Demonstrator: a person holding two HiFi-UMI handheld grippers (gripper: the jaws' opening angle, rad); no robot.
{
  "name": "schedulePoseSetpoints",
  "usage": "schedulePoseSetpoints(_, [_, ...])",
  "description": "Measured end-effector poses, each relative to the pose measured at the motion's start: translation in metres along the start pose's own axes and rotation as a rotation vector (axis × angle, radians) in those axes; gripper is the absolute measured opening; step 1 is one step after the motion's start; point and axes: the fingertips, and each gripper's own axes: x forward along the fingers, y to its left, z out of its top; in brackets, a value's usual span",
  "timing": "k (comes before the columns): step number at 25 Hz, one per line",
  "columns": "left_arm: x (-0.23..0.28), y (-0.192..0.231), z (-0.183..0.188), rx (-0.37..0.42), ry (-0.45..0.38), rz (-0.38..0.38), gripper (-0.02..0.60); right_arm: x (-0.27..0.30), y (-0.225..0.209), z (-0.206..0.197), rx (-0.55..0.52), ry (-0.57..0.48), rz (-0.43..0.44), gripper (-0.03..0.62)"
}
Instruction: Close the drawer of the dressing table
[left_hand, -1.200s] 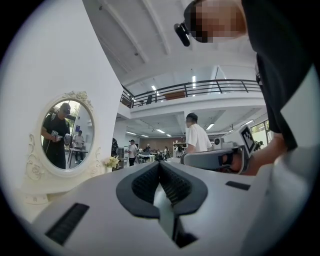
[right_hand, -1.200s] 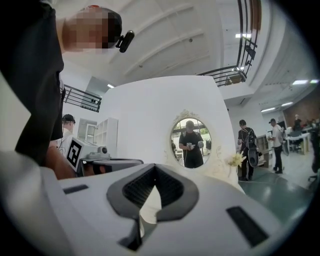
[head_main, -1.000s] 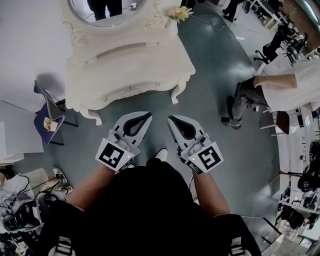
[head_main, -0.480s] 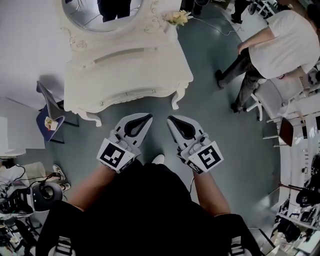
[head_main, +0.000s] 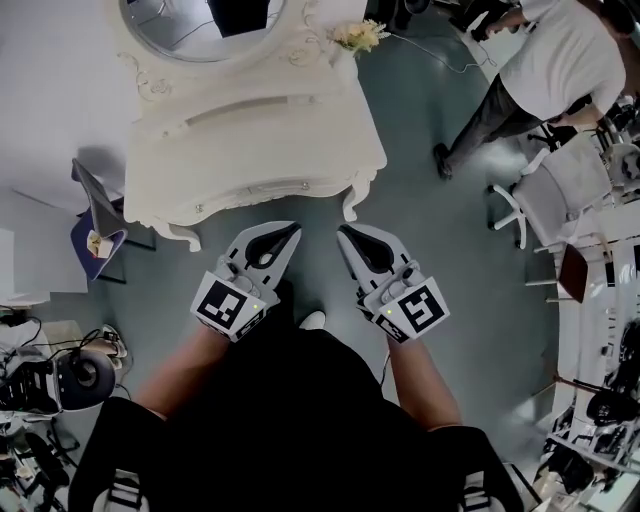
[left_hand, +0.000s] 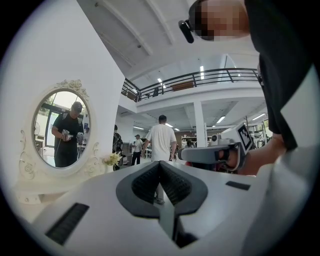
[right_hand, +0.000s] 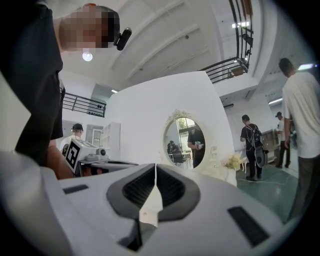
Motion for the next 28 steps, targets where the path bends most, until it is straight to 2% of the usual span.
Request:
schedulePoseSetpoints(7, [0.026,0.031,0.004,0.004,-0.024,-0.020,-0.006,0.028,-0.030,0.003,-0.016,0.010,-0.019,-0.002])
schedulePoseSetpoints(20, [0.076,0.130,0.008,-0.010,-0.025,-0.015,-0.005,0.111,-0.095,0.004,-0.018,0.043,-0.036,-0.002])
schedulePoseSetpoints(28, [0.102,0.186,0.006,-0.016,-0.013,-0.045,-0.005,0.165,-0.129,-0.001,0.004,0.074,-0.061,-0.002])
